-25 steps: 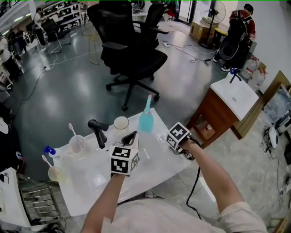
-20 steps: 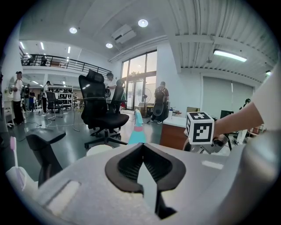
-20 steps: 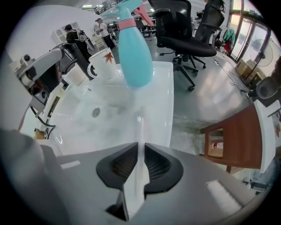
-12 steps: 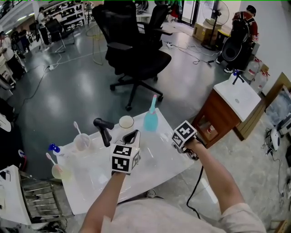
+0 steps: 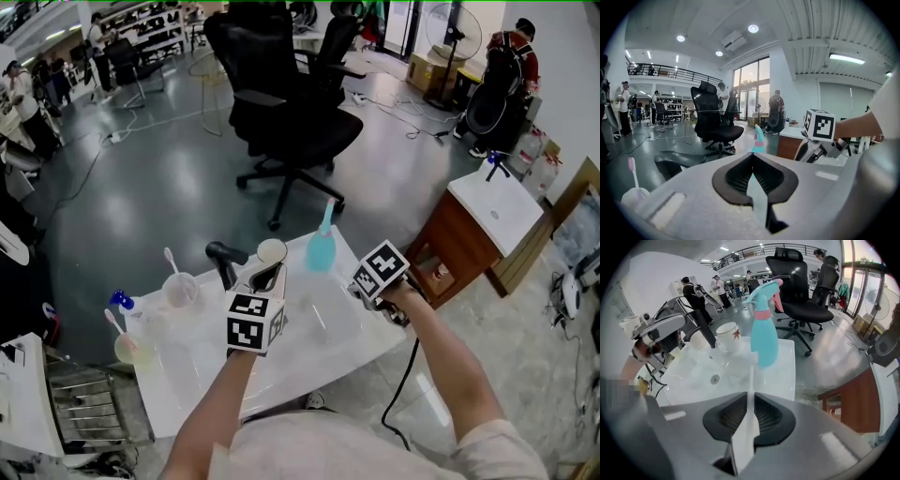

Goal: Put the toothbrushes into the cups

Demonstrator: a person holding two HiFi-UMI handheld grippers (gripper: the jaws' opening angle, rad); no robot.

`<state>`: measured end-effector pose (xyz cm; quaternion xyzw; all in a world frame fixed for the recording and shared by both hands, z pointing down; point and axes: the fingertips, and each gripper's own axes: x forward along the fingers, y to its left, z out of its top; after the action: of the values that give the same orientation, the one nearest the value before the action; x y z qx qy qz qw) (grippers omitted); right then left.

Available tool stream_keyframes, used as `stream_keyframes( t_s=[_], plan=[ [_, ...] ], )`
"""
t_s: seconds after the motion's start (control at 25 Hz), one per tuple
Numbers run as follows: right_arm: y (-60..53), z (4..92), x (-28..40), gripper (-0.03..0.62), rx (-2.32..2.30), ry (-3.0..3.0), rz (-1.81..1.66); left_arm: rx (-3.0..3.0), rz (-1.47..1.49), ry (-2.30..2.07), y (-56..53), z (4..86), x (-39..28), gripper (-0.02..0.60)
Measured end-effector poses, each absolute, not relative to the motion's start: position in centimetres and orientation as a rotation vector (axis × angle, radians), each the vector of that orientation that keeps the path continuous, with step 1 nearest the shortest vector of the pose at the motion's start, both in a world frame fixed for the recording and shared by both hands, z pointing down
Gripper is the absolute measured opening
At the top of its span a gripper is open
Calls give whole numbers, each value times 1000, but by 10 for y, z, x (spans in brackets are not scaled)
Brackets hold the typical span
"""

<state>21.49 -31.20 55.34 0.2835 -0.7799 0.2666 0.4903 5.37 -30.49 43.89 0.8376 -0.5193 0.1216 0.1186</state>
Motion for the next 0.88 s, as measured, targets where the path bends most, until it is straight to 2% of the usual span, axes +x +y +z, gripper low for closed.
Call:
stream_keyframes(
  t_s=[0.88],
  plan=[
    [-354, 469, 96, 49, 727, -2221, 505, 2345, 292, -1719, -297, 416, -22, 3]
  ],
)
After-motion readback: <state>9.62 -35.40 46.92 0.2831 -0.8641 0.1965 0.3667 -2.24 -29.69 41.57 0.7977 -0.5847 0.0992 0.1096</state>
